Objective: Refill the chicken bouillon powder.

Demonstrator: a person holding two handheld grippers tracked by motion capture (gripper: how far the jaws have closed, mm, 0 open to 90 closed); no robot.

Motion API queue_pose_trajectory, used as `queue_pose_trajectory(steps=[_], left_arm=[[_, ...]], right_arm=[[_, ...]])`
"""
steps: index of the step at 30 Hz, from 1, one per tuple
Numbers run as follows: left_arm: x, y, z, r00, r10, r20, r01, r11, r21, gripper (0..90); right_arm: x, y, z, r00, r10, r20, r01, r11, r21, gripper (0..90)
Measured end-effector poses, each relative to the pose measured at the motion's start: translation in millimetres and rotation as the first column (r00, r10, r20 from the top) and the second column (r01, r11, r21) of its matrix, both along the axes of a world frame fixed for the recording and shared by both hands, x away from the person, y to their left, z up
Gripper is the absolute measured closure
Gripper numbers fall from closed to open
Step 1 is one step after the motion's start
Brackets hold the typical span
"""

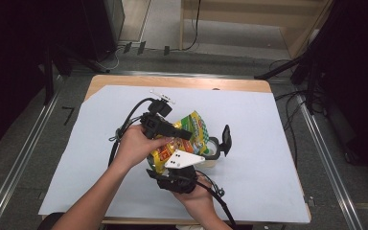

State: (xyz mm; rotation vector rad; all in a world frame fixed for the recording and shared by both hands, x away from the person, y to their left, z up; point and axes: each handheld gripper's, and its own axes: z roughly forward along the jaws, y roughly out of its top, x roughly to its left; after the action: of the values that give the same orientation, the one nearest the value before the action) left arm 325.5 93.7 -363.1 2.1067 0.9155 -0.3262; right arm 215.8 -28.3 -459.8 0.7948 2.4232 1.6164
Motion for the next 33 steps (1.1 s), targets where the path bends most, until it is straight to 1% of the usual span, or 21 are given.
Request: queue_pose_trajectory(steps=[3,4,6,7,9,11,14,17,18,20,22,26,30,32,33], left_arm=[[-2.2,0.8,4.4,1.0000,-0.001,0.003,0.001,1.0000,-0.005,68.1],[-3.2,0.8,5.5,1.0000,-0.001,0.010,0.001,1.0000,-0.001,65.8],[-5.0,0.6,7.9,0.9997,0.005,0.022,-0.005,0.9999,0.015,65.8],[-6.0,0.6,9.2,0.9994,0.004,0.033,-0.005,0.9997,0.025,65.8],[-6.7,1.3,10.4,0.9993,0.004,0.038,-0.005,0.9995,0.030,65.6],[-6.7,2.7,11.2,0.9990,0.000,0.045,-0.002,0.9994,0.036,66.6],[-6.5,3.6,11.6,0.9986,-0.014,0.051,0.012,0.9993,0.036,73.6],[-6.7,2.9,11.0,0.9985,-0.033,0.045,0.032,0.9989,0.033,80.8],[-7.1,2.5,11.2,0.9983,-0.032,0.049,0.030,0.9988,0.040,82.8],[-7.8,2.3,11.5,0.9978,-0.032,0.059,0.029,0.9986,0.045,85.8],[-7.9,2.4,11.9,0.9977,-0.030,0.061,0.027,0.9984,0.049,88.5],[-7.4,2.5,11.9,0.9981,-0.028,0.056,0.024,0.9981,0.057,90.0],[-7.6,1.7,11.1,0.9985,-0.026,0.048,0.022,0.9969,0.075,90.0],[-7.3,1.6,10.8,0.9987,-0.025,0.045,0.022,0.9968,0.077,90.0],[-7.0,1.2,10.7,0.9990,-0.024,0.037,0.021,0.9967,0.078,90.0]], right_arm=[[-0.3,-1.2,1.9,0.9999,-0.012,-0.006,0.012,1.000,0.022,63.3],[-0.1,-1.5,2.0,0.9998,-0.012,-0.015,0.013,0.999,0.031,63.4],[0.2,-2.0,2.4,0.9993,-0.018,-0.031,0.020,0.999,0.045,63.6],[0.4,-2.4,2.5,0.9993,-0.020,-0.030,0.022,0.999,0.047,63.6],[0.7,-3.2,2.7,0.9988,-0.031,-0.038,0.033,0.998,0.050,63.9],[2.0,-4.8,2.5,0.9980,-0.036,-0.052,0.039,0.997,0.061,64.3],[3.0,-6.5,3.0,0.9973,-0.038,-0.063,0.042,0.997,0.070,64.5],[2.1,-5.5,3.1,0.9982,-0.032,-0.051,0.035,0.998,0.059,64.2],[1.2,-4.6,3.0,0.9984,-0.031,-0.049,0.033,0.998,0.053,64.2],[1.5,-4.1,2.3,0.9983,-0.027,-0.052,0.030,0.998,0.056,64.2],[1.5,-3.8,2.2,0.9986,-0.023,-0.048,0.025,0.999,0.048,64.0],[1.2,-3.6,2.1,0.9993,-0.005,-0.036,0.006,0.999,0.037,62.6],[-0.3,0.0,1.3,0.9995,0.030,-0.012,-0.030,1.000,0.002,55.5],[-1.3,1.0,0.7,0.9994,0.035,-0.007,-0.035,0.999,-0.013,56.3],[-1.4,1.4,0.3,0.9993,0.037,0.002,-0.037,0.999,-0.018,56.8]])
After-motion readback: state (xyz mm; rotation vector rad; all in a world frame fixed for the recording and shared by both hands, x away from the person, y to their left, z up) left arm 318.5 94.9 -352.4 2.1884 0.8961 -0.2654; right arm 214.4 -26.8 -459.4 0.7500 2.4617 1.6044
